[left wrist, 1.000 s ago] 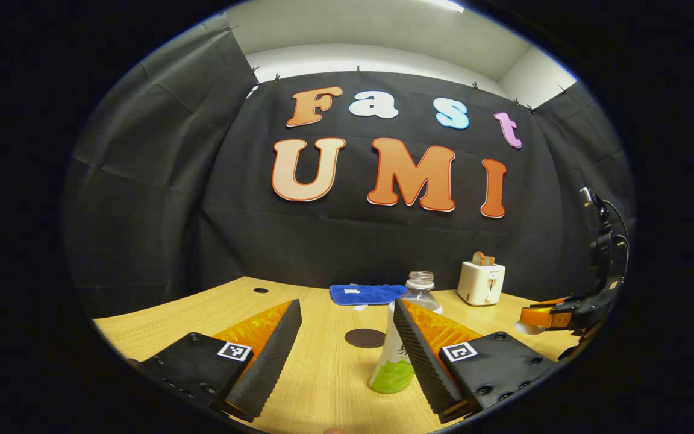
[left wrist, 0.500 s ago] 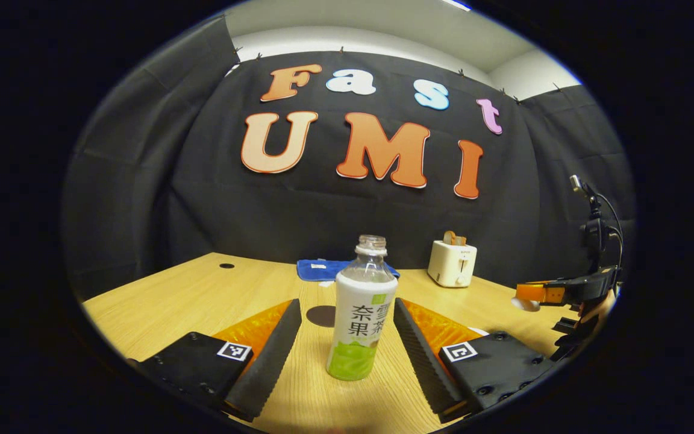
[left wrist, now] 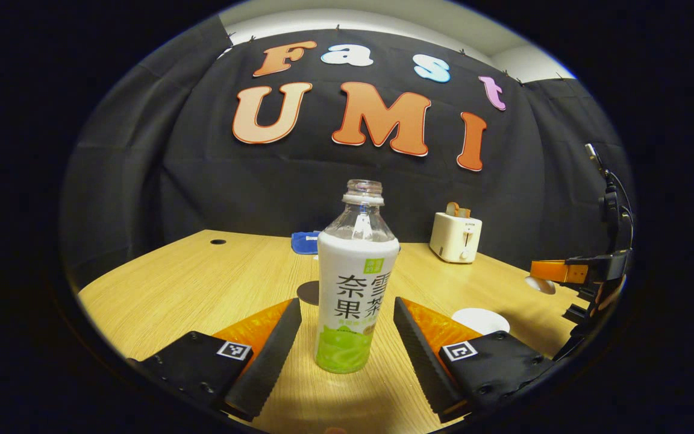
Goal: Open the teacup lid with one hand, grasp the water bottle and pour water into the teacup with the other hand; after pouring, place the water bottle on the coaster and then close the teacup lid.
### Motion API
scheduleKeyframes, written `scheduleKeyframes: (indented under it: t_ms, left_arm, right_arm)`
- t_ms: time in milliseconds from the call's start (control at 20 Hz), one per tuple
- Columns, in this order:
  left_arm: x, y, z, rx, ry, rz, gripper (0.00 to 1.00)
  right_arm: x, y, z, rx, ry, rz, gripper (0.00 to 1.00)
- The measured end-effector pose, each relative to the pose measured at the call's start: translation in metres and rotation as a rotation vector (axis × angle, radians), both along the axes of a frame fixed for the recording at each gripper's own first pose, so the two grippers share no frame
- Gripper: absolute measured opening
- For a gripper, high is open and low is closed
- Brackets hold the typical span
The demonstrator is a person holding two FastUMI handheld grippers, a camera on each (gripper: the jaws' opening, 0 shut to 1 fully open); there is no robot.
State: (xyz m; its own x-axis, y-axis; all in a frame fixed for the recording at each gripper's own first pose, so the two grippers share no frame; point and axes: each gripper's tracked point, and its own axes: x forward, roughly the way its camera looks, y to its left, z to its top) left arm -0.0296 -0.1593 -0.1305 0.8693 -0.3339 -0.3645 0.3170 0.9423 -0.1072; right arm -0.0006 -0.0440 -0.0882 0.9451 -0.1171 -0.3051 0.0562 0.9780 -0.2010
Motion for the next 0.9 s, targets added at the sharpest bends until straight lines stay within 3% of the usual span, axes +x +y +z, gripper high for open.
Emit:
scheduleKeyframes:
  t_ms: [600, 750, 900]
  left_arm:
    - [0.018, -0.003, -0.028, 0.048, 0.076, 0.013, 0.99]
    - [0.017, -0.004, -0.027, 0.078, 0.060, -0.002, 0.71]
    - [0.016, -0.004, -0.024, 0.095, 0.061, -0.016, 0.69]
  right_arm:
    - [-0.002, 0.004, 0.000, 0.030, 0.007, 0.013, 0.19]
    - [-0.003, 0.003, 0.000, 0.033, 0.005, 0.012, 0.19]
    - [-0.003, 0.002, 0.001, 0.036, 0.003, 0.010, 0.19]
